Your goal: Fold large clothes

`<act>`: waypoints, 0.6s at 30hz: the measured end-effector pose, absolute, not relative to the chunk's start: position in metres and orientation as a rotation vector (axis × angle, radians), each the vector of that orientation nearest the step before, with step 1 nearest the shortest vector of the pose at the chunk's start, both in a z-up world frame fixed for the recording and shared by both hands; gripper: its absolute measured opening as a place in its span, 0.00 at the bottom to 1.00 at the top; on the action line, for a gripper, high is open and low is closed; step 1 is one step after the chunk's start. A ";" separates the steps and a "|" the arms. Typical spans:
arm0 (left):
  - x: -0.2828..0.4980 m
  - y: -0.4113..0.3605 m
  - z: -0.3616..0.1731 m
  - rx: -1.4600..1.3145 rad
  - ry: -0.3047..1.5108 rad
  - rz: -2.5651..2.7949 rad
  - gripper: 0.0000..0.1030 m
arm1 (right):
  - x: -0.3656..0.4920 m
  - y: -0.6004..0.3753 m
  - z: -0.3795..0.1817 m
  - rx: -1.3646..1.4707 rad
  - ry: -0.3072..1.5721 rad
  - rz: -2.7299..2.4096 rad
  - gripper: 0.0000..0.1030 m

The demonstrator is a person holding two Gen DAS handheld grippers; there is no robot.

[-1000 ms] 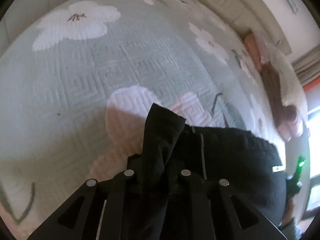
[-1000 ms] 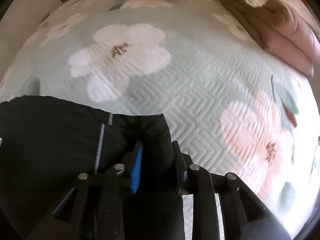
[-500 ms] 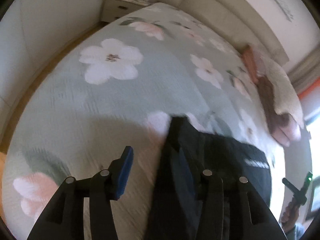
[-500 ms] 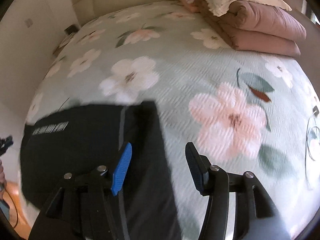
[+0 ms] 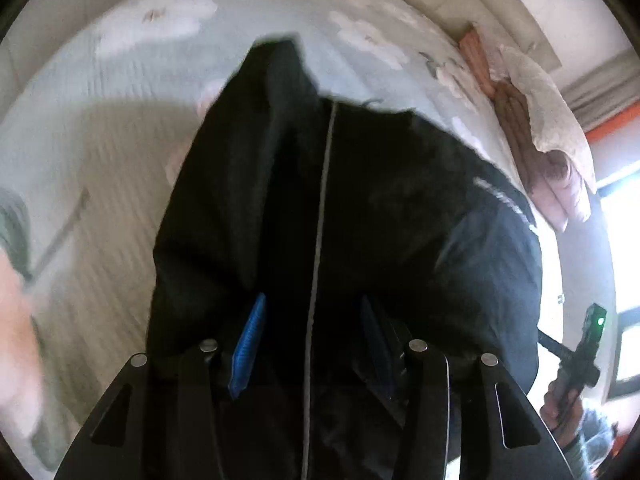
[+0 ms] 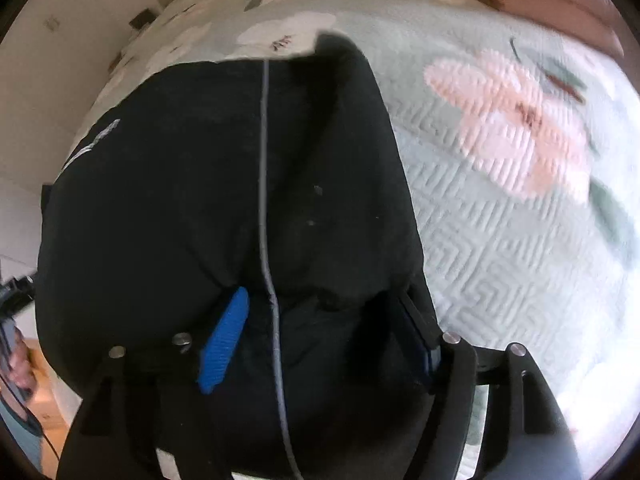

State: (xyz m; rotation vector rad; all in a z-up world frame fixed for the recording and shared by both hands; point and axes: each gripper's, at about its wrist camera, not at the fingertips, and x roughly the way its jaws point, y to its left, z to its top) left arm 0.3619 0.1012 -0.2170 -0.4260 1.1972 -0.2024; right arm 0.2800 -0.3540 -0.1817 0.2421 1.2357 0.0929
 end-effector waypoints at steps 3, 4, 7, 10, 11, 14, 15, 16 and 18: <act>0.368 0.105 -0.180 -0.385 1.088 -0.229 0.48 | 0.287 -0.356 -0.144 0.188 1.124 0.114 0.64; 0.376 0.106 -0.173 -0.370 1.069 -0.227 0.48 | 0.294 -0.358 -0.132 0.188 1.070 0.115 0.64; 0.402 0.112 -0.172 -0.337 1.045 -0.176 0.48 | 0.330 -0.361 -0.120 0.183 1.003 0.101 0.63; 0.436 0.122 -0.198 -0.396 1.096 -0.107 0.48 | 0.372 -0.359 -0.142 0.228 1.044 0.126 0.53; 0.447 0.120 -0.210 -0.414 1.130 -0.081 0.48 | 0.383 -0.358 -0.157 0.245 1.082 0.127 0.52; 0.460 0.124 -0.251 -0.488 1.218 -0.064 0.48 | 0.393 -0.350 -0.198 0.270 1.176 0.149 0.50; 0.460 0.125 -0.256 -0.501 1.206 -0.067 0.49 | 0.394 -0.350 -0.205 0.271 1.171 0.151 0.50; 0.461 0.126 -0.256 -0.496 1.200 -0.069 0.49 | 0.394 -0.350 -0.206 0.271 1.162 0.151 0.50; 0.462 0.123 -0.255 -0.460 1.208 -0.076 0.50 | 0.395 -0.351 -0.206 0.269 1.162 0.154 0.50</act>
